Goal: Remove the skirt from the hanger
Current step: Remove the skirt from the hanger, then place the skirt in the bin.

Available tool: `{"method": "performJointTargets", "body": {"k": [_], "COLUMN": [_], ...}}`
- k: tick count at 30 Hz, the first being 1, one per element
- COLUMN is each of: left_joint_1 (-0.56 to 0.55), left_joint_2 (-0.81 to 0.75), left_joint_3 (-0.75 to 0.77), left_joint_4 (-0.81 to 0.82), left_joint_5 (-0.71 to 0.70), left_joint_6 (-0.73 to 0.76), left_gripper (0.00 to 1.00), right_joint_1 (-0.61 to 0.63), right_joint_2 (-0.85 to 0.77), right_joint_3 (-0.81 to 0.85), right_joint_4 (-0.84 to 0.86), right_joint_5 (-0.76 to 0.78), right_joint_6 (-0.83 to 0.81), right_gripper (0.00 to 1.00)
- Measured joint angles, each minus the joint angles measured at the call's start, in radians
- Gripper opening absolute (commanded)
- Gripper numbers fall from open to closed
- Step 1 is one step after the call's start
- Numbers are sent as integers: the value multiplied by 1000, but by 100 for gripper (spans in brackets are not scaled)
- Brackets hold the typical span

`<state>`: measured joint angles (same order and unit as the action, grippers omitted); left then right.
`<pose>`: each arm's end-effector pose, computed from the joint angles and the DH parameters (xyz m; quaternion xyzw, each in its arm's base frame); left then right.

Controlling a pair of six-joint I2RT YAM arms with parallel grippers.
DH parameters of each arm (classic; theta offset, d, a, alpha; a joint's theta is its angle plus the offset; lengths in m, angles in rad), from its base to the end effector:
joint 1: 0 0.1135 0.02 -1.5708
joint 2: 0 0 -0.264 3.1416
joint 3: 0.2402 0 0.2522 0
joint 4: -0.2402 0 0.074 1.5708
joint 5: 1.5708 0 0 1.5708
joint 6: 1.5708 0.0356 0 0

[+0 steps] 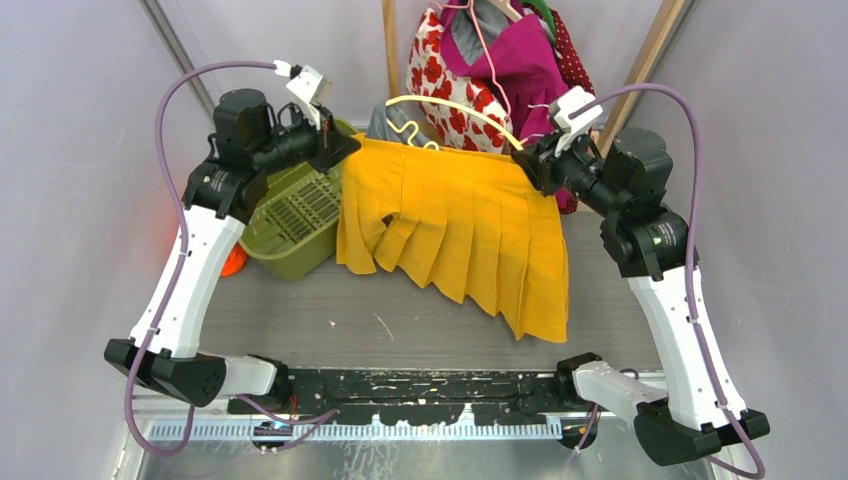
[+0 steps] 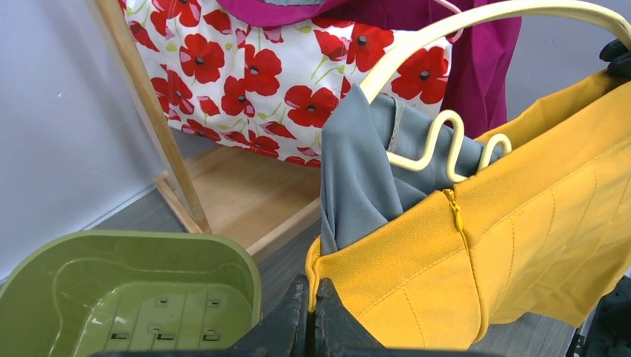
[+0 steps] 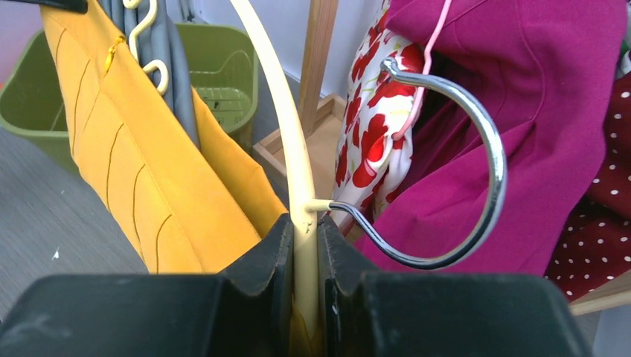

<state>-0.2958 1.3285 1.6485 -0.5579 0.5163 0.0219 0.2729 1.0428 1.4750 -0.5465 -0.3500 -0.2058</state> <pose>0.2554 -0.0962 0.4791 0.2761 0.7254 -0.2804 0.5647 0.1807 0.0632 0.4864 -0.2868 0.6865 0.1519 0.6507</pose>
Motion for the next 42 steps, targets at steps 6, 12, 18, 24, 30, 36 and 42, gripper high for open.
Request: {"method": "performJointTargets", "body": {"k": [6,12,18,24,30,36,42], "left_joint_1": [3,13,16,18,21,23,23], "left_joint_2": [0,-3,-37,-32,-33,-8,141], "left_joint_3": [1,10,-41,76,317,566,822], "left_joint_4": [13,13,13,-57,-136,-154,-135], "left_joint_5": [0,11,-2,-5,-84,-247,-389], "left_joint_6": [-13,-42,-48,-70,-68,-40,-5], "left_gripper": [0,0,0,0,0,0,0], "right_joint_1": [0,-9,-13,-14,-15,-15,-15], "right_joint_2": [0,24,31,31,50,48,37], "right_joint_3": [3,40,95,98,129,129,122], "right_joint_4": [48,184,266,374,435,434,407], "right_joint_5": [18,96,164,227,245,251,270], "right_joint_6": [48,138,170,224,262,265,257], "right_gripper": [1,1,1,1,1,1,1]}}
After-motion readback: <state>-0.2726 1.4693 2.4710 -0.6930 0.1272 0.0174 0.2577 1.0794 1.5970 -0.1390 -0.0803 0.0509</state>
